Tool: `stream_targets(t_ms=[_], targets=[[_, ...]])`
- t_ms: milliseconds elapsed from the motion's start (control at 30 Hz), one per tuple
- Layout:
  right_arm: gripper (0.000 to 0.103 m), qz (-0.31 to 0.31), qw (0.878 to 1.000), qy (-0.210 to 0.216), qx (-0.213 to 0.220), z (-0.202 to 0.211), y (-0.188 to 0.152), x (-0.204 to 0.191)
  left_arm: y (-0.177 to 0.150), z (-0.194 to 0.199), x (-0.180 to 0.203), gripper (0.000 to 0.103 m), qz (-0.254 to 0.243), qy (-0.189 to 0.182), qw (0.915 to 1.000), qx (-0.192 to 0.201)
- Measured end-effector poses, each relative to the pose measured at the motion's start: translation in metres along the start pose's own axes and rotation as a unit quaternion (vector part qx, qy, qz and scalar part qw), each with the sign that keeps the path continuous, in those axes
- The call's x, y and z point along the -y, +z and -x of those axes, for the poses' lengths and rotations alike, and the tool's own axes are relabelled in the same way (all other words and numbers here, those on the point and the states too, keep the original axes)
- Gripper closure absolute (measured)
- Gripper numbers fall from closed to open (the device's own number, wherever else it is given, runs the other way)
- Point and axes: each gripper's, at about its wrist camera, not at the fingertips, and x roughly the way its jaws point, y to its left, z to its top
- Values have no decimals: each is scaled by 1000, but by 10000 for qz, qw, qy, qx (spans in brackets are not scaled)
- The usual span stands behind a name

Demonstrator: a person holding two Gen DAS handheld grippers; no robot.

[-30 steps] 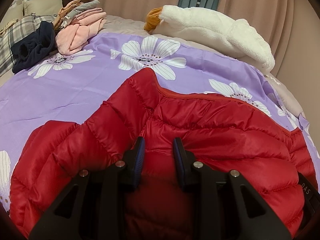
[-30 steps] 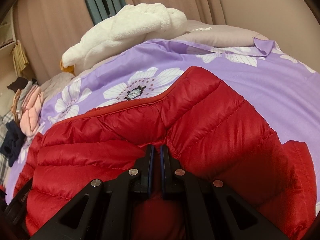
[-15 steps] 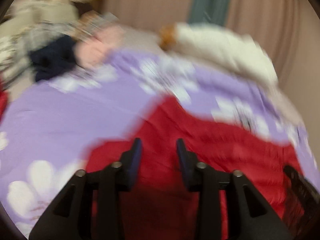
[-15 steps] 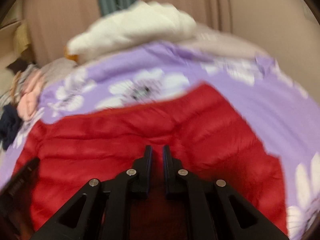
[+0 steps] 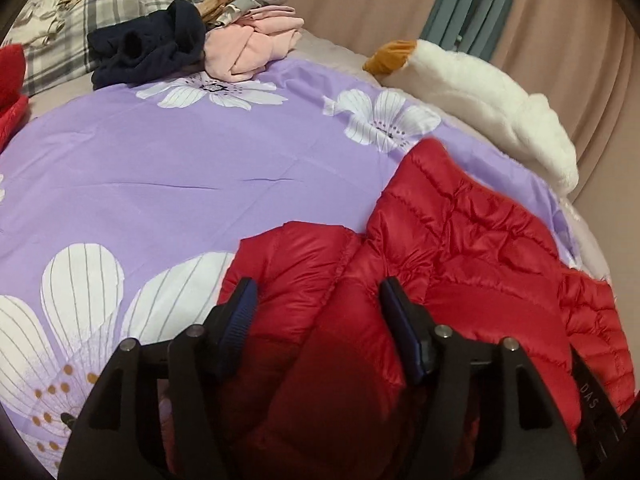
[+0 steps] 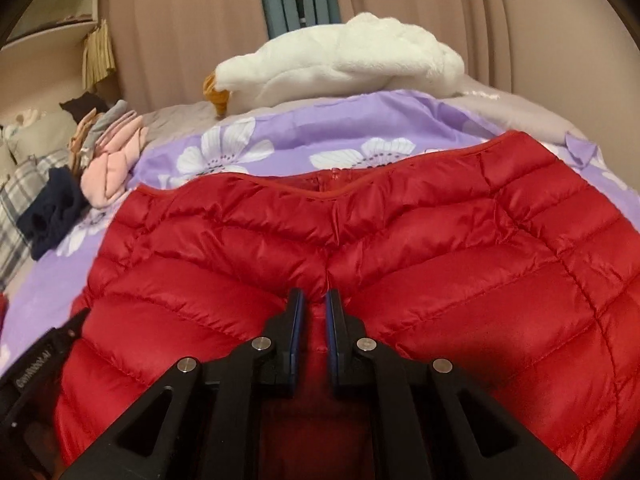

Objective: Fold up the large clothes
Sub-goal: 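Release the jacket and lift both grippers away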

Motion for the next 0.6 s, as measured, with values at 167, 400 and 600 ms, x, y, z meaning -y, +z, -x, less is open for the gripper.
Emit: stream_targets(t_ms=[167,400,600], targets=[[96,95,9998,-143,48,5,-3,-8,0,0,3,35,-36,90,10000,-6],[96,96,9998,-140,68,9,-2,-7,0,-3,-2,32,125,-6,9999,-43],[97,-77,10000,37,-13,21,5,2,0,-5,0,30,102,98,9999,-82]])
